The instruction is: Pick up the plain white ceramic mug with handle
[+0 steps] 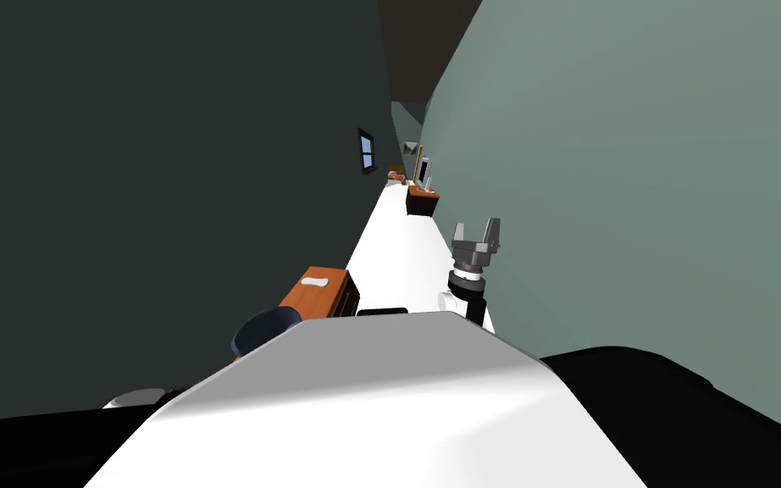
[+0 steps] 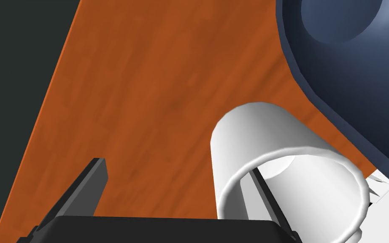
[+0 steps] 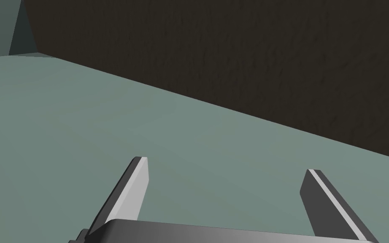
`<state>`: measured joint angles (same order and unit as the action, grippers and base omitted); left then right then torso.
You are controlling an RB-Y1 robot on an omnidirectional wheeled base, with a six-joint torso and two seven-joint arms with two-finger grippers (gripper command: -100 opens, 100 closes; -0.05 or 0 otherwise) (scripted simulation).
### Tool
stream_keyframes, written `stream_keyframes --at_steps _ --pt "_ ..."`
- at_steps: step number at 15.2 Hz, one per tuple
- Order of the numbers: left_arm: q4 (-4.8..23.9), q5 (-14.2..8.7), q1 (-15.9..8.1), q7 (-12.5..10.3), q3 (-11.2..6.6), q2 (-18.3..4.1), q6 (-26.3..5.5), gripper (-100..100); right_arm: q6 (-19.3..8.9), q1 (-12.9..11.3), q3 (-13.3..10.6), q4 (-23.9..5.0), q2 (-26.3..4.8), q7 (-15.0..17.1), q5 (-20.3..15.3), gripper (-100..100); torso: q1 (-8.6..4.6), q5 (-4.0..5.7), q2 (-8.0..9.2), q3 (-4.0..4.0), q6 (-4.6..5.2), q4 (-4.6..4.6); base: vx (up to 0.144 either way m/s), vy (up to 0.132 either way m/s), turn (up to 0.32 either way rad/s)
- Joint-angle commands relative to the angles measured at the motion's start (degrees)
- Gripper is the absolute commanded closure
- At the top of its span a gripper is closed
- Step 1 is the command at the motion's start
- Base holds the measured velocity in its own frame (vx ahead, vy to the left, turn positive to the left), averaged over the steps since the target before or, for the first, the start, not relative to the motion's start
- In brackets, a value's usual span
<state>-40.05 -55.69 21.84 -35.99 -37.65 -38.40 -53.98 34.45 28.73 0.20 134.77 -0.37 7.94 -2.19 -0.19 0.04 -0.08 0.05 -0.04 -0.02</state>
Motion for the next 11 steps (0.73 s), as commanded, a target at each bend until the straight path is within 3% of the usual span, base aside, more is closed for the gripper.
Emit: stream_keyframes --at_steps 1,2,3,4,6,7,9,10,11 --pt "2.86 1.84 -2.08 2.86 -2.86 -0.07 0.10 -100 0.00 0.00 0.00 0.00 0.00 0.00 0.00 0 0.00 0.00 0.00 0.00 0.00 0.00 0.025 -0.015 0.010" --pt "4.66 1.84 -2.08 4.09 -3.33 -0.07 0.10 -100 0.00 0.00 0.00 0.00 0.00 0.00 0.00 0 -0.01 0.00 -0.02 0.01 0.01 0.00 0.025 -0.017 0.003" --pt "4.67 1.84 -2.08 4.09 -3.33 -0.07 0.10 -100 0.00 0.00 0.00 0.00 0.00 0.00 0.00 0 -0.02 0.00 -0.02 0.01 0.00 0.00 0.016 -0.011 0.003" --pt "6.74 3.09 -3.82 6.38 -5.77 -0.22 0.28 -100 0.00 0.00 0.00 0.00 0.00 0.00 0.00 0 -0.01 0.01 0.00 0.00 0.00 0.00 0.017 -0.009 0.011" --pt "8.21 3.09 -3.82 7.05 -5.84 -0.22 0.28 -100 0.00 0.00 0.00 0.00 0.00 0.00 0.00 0 -0.01 0.00 0.00 0.00 0.00 0.00 0.015 -0.011 0.001" --pt "10.45 4.34 -5.56 9.45 -8.34 -0.37 0.46 -100 0.00 0.00 0.00 0.00 0.00 0.00 0.00 0 0.00 0.00 0.01 -0.01 0.00 0.00 0.017 -0.011 0.008" --pt "11.74 4.34 -5.56 10.01 -8.34 -0.37 0.46 -100 0.00 0.00 0.00 0.00 0.00 0.00 0.00 0 -0.01 0.00 0.00 0.00 0.00 0.00 0.017 -0.010 0.003" --pt "13.27 5.58 -7.30 11.94 -10.77 -0.52 0.64 -100 0.00 0.00 0.00 0.00 0.00 0.00 0.00 0 0.00 0.00 0.01 -0.01 0.00 0.00 0.017 -0.009 0.010" --pt "14.22 5.58 -7.30 12.83 -10.85 -0.52 0.64 -100 0.00 0.00 0.00 0.00 0.00 0.00 0.00 0 0.00 0.00 0.00 0.00 0.01 0.01 0.020 -0.013 0.005"
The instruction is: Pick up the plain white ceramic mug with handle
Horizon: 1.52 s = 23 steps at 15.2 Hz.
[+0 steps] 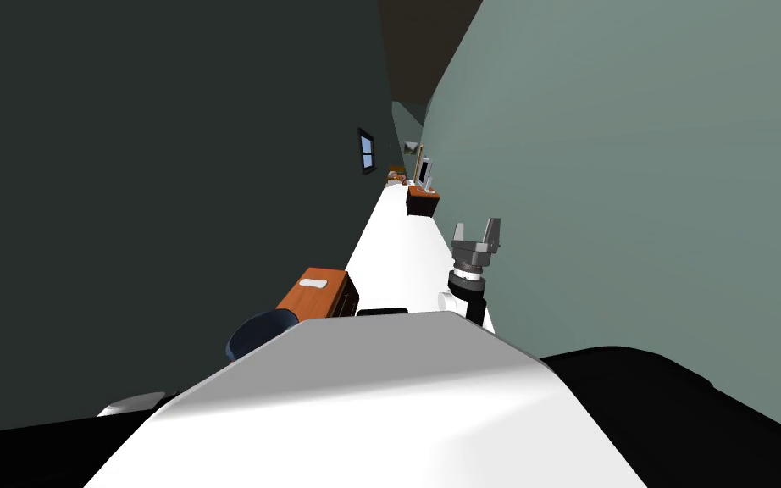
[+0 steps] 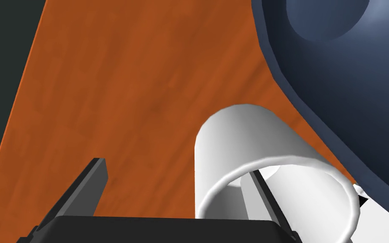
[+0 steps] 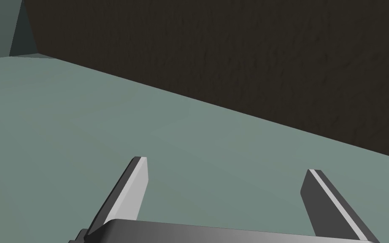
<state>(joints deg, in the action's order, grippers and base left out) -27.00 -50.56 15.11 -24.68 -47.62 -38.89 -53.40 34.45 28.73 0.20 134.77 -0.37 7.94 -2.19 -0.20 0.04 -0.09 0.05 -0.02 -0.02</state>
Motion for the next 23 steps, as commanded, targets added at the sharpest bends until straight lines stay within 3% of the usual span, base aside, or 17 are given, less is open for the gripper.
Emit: stream_keyframes --at_steps 1,2,4,5,6,10,11,12,13,14,15,17,18,19,20,22,23 --pt "2.23 0.46 -0.57 1.65 -0.88 -0.04 0.06 -100 0.00 0.00 0.00 0.00 0.00 0.00 0.00 0 0.00 0.00 0.00 0.00 0.00 0.00 0.015 -0.011 -0.002" --pt "4.01 1.71 -2.31 3.85 -3.38 -0.19 0.24 -100 0.00 0.00 0.00 0.00 0.00 0.00 0.00 0 0.00 0.00 0.01 -0.01 -0.01 0.00 0.018 -0.012 0.008" --pt "5.77 1.71 -2.31 4.61 -3.38 -0.19 0.24 -100 0.00 0.00 0.00 0.00 0.00 0.00 0.00 0 -0.01 0.00 0.00 0.00 -0.01 0.00 0.016 -0.010 0.003" --pt "4.60 1.52 -2.00 3.91 -3.00 -0.18 0.14 -100 0.00 0.00 0.00 0.00 0.00 0.00 0.00 0 0.00 0.00 0.02 -0.01 -0.01 0.00 0.007 -0.004 0.001" --pt "4.79 1.58 -2.05 4.11 -3.08 -0.18 0.11 100 0.00 0.00 0.00 0.00 0.00 0.00 0.00 0 0.02 0.00 0.04 -0.02 -0.01 0.01 0.000 0.000 0.000" --pt "4.76 1.58 -2.08 4.19 -3.06 -0.17 0.05 100 0.00 0.00 0.00 0.00 0.00 0.00 0.00 0 0.23 -0.10 0.08 -0.04 -0.05 0.00 0.000 0.000 0.000" --pt "2.23 0.46 -0.57 1.65 -0.88 -0.04 0.06 100 0.00 0.00 0.00 0.00 0.00 0.00 0.00 0 0.27 -0.10 0.09 -0.04 -0.06 0.00 -0.009 0.004 -0.006" --pt "2.23 0.46 -0.57 1.65 -0.88 -0.04 0.06 100 0.00 0.00 0.00 0.00 0.00 0.00 0.00 0 0.30 -0.06 0.12 -0.05 -0.09 -0.01 -0.018 0.013 0.000" --pt "-0.44 -0.79 1.17 -0.47 1.37 0.11 -0.13 100 0.00 0.00 0.00 0.00 0.00 0.00 0.00 0 0.32 -0.05 0.16 -0.07 -0.10 -0.01 -0.025 0.020 -0.007" --pt "-1.30 -0.79 1.17 -1.31 1.63 0.11 -0.13 100 0.00 -0.01 0.00 0.00 0.00 0.00 0.00 0 0.34 -0.03 0.19 -0.08 -0.13 -0.02 -0.032 0.019 0.000" --pt "-3.05 -2.03 2.91 -2.98 3.58 0.26 -0.31 100 0.00 -0.01 0.00 0.00 0.00 0.00 0.00 0 0.34 -0.01 0.21 -0.09 -0.12 -0.01 -0.034 0.019 -0.016" --pt "-4.84 -2.03 2.91 -4.26 4.14 0.26 -0.31 100 0.00 -0.01 0.00 0.00 0.00 0.00 0.00 0 0.31 0.02 0.23 -0.10 -0.14 -0.02 -0.025 0.019 0.006" --pt "-7.65 -3.28 4.65 -6.66 6.56 0.41 -0.49 100 0.00 -0.01 0.00 0.00 0.00 0.00 0.00 0 0.29 0.04 0.19 -0.09 -0.11 0.00 -0.019 0.012 -0.013" --pt "-8.38 -3.28 4.65 -7.22 6.64 0.41 -0.49 100 0.00 -0.01 0.00 0.00 0.00 0.00 0.00 0 0.25 0.05 0.17 -0.08 -0.12 -0.01 -0.018 0.013 -0.013" --pt "-10.43 -4.53 6.40 -9.08 8.65 0.56 -0.67 100 0.00 -0.01 0.00 0.00 0.00 0.00 0.00 0 0.23 0.07 0.16 -0.07 -0.12 -0.01 -0.020 0.015 -0.015" --pt "-11.91 -4.53 6.40 -10.18 9.15 0.56 -0.67 100 0.00 -0.01 0.00 0.00 0.00 0.00 0.00 0 0.19 0.09 0.17 -0.07 -0.15 -0.02 -0.020 0.012 0.002" --pt "-13.63 -5.78 8.14 -12.12 11.52 0.71 -0.85 100 0.00 0.00 0.00 0.00 0.00 0.00 0.00 0 0.16 0.10 0.15 -0.07 -0.14 -0.01 -0.016 0.013 -0.010"
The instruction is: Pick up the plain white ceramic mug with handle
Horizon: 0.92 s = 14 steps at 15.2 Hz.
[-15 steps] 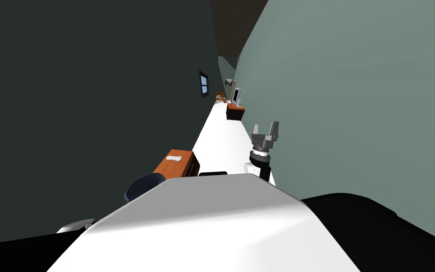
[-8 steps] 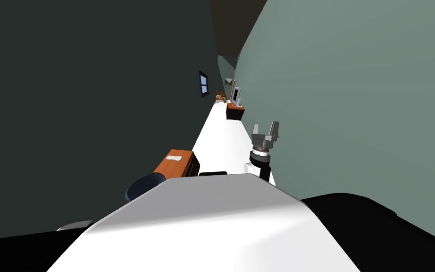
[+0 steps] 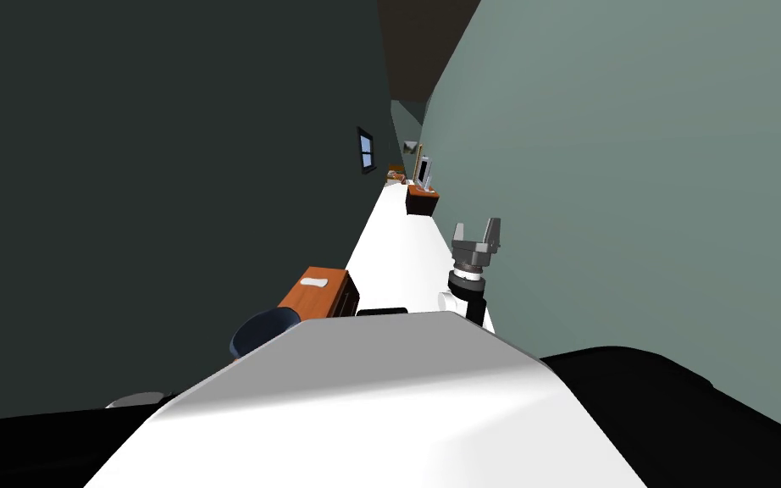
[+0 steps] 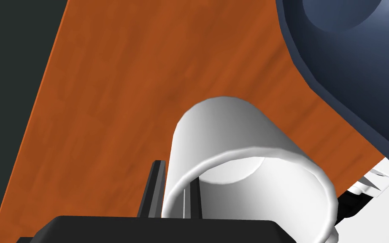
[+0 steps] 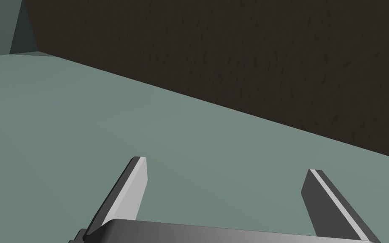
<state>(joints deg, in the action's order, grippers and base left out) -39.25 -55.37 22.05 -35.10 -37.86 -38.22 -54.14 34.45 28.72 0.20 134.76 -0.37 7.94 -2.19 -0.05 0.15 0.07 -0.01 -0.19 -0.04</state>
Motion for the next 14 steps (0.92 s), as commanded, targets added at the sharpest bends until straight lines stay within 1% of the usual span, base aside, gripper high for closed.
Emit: stream_keyframes --at_steps 1,2,3,4,5,6,7,8,9,10,11,12,13,14 --pt "-2.86 -0.97 1.19 -2.71 1.89 0.05 -0.11 100 0.00 0.00 0.00 0.00 0.00 0.00 0.00 0 0.00 0.00 0.00 0.00 0.00 0.00 -0.018 0.015 -0.001" --pt "-3.20 -0.97 1.19 -2.71 1.89 0.05 -0.11 100 0.00 0.00 0.00 0.00 0.00 0.00 0.00 0 0.00 0.00 0.00 0.00 0.02 0.01 -0.016 0.010 0.006" --pt "-4.75 -2.22 2.93 -4.77 4.36 0.20 -0.29 100 0.00 0.00 0.00 0.00 0.00 0.00 0.00 0 -0.01 0.00 -0.02 -0.01 0.05 0.03 -0.017 0.009 -0.016" --pt "-5.85 -2.22 2.93 -5.67 4.39 0.20 -0.29 100 0.00 0.00 0.00 0.00 0.00 0.00 0.00 0 -0.02 -0.03 0.00 -0.02 0.03 0.03 -0.017 0.009 -0.009" --pt "-6.74 -2.22 2.93 -5.67 4.39 0.20 -0.29 100 0.00 0.00 0.00 0.00 0.00 0.00 0.00 0 -0.02 -0.03 0.02 -0.03 0.03 0.03 -0.014 0.007 0.008" --pt "-6.74 -2.22 2.93 -5.67 4.39 0.20 -0.29 100 0.00 0.00 0.00 0.00 0.00 0.00 0.00 0 -0.01 -0.02 0.00 -0.03 0.06 0.05 -0.009 0.004 0.003" --pt "-8.71 -3.46 4.67 -8.13 6.90 0.35 -0.47 100 0.00 0.00 0.00 0.00 0.00 0.00 0.00 0 -0.01 -0.02 -0.01 -0.03 0.08 0.06 -0.011 0.011 -0.012" --pt "-9.79 -3.46 4.67 -8.63 6.90 0.35 -0.47 100 0.00 0.00 0.00 0.00 0.00 0.00 0.00 0 -0.01 -0.05 0.01 -0.04 0.06 0.06 -0.016 0.013 -0.006" --pt "-10.28 -3.46 4.67 -8.63 6.90 0.35 -0.47 100 0.00 0.00 0.00 0.00 0.00 0.00 0.00 0 0.01 -0.06 0.03 -0.05 0.08 0.07 -0.015 0.007 0.001" --pt "-11.88 -4.71 6.41 -10.78 9.40 0.50 -0.65 100 0.00 0.00 0.00 0.00 0.00 0.00 0.00 0 0.01 -0.05 0.03 -0.05 0.10 0.08 -0.017 0.013 -0.013" --pt "-12.72 -4.71 6.41 -11.59 9.41 0.50 -0.65 100 0.00 0.00 0.00 0.00 0.00 0.00 0.00 0 0.02 -0.09 0.05 -0.06 0.08 0.07 -0.019 0.013 -0.008" --pt "-13.81 -4.71 6.41 -11.59 9.41 0.50 -0.65 100 0.00 0.00 0.00 0.00 0.00 0.00 0.00 0 0.03 -0.09 0.07 -0.08 0.09 0.08 -0.015 0.006 0.010" --pt "-13.81 -4.71 6.41 -11.59 9.41 0.50 -0.65 100 0.00 0.00 0.00 0.00 0.00 0.00 0.00 0 0.03 -0.08 0.05 -0.08 0.13 0.10 -0.009 0.003 0.002" --pt "-15.64 -5.96 8.15 -14.02 11.91 0.65 -0.83 100 0.00 0.00 0.00 0.00 0.00 0.00 0.00 0 0.03 -0.08 0.04 -0.08 0.14 0.11 -0.009 0.010 -0.020"
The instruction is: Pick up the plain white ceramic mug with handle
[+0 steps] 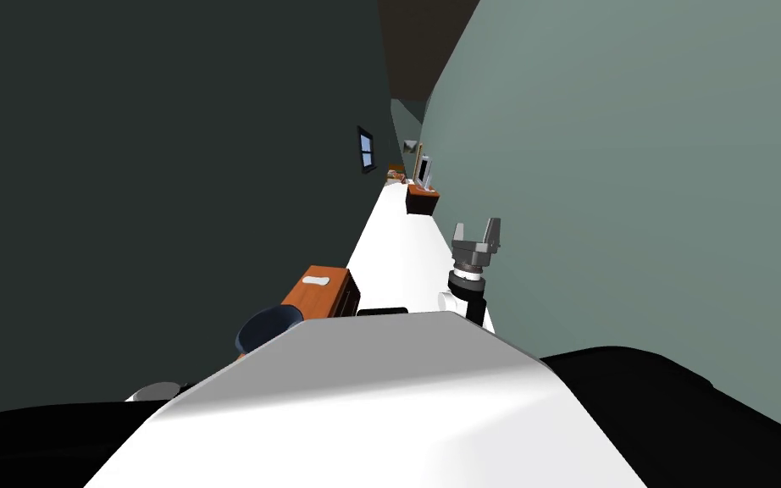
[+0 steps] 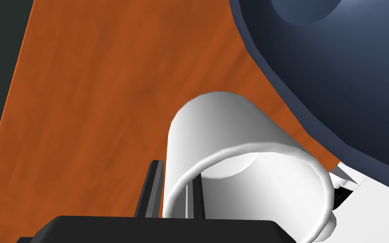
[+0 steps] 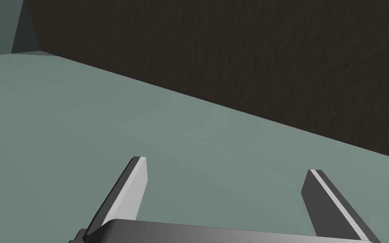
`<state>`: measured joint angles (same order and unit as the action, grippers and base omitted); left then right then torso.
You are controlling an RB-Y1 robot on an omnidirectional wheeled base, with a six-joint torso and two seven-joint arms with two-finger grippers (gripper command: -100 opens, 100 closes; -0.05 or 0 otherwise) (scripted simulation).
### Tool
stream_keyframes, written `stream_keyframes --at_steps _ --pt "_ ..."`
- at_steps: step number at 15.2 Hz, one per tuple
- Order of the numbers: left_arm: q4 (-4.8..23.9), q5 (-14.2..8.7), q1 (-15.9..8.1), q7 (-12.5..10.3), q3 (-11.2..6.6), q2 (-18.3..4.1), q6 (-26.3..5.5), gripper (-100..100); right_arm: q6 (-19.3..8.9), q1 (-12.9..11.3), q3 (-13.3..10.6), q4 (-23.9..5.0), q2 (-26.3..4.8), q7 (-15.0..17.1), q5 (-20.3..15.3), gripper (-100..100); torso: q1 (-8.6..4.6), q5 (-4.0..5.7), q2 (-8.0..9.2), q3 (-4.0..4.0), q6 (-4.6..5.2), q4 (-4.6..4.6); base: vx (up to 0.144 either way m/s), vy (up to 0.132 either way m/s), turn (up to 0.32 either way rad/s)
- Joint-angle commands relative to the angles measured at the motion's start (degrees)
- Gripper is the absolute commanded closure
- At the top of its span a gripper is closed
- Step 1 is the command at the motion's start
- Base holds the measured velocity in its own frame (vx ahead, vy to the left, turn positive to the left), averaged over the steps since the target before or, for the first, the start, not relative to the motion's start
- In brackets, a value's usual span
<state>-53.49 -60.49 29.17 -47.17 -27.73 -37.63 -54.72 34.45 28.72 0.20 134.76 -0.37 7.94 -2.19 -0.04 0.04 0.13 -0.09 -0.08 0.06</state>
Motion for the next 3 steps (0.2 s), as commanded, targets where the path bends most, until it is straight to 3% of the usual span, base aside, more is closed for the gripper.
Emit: stream_keyframes --at_steps 1,3 --pt "-2.86 -0.83 1.03 -2.48 1.79 0.06 -0.25 100 0.00 0.00 0.00 0.00 0.00 0.00 0.00 0 0.00 0.00 0.00 0.00 0.00 0.00 -0.015 0.013 0.000" --pt "-2.24 -0.59 0.86 -1.92 1.44 0.08 -0.16 100 0.00 0.00 0.00 0.00 0.00 0.00 0.00 0 0.02 0.01 0.00 -0.01 0.06 0.03 -0.011 0.005 0.001"
